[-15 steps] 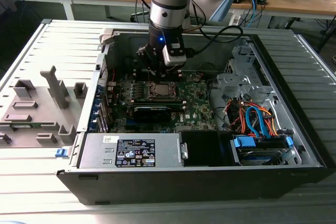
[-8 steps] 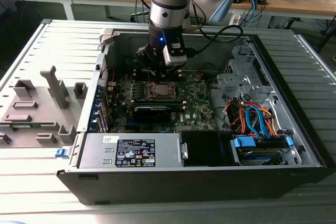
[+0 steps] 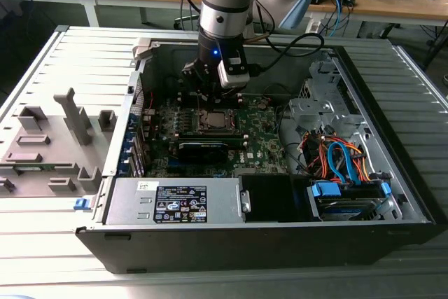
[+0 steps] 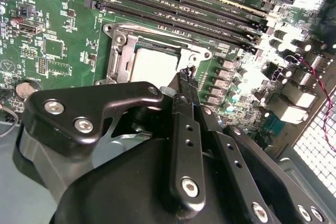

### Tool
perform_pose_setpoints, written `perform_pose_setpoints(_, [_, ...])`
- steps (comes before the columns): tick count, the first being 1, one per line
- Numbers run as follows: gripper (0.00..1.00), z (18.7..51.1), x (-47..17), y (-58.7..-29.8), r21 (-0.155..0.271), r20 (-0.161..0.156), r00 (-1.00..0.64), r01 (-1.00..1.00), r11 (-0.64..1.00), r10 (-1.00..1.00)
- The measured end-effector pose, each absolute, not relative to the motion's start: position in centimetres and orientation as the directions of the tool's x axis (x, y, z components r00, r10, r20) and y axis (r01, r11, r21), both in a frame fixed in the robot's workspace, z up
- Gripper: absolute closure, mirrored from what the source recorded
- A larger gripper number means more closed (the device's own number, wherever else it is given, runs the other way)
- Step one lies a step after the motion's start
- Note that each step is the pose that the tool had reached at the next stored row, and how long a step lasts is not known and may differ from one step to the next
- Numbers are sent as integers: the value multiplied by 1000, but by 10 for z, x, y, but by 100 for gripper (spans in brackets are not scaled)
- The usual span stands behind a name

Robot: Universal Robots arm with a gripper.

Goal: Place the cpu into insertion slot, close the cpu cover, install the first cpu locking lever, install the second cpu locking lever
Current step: 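Install the first cpu locking lever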

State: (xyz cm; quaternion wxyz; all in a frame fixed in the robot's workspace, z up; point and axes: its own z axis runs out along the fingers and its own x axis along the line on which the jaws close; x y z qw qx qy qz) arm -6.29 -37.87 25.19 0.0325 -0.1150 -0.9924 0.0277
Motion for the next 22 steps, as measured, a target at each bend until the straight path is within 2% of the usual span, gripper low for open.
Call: perform_pose_setpoints(22, [89, 252, -63, -379, -63, 58, -979, 193, 979, 196])
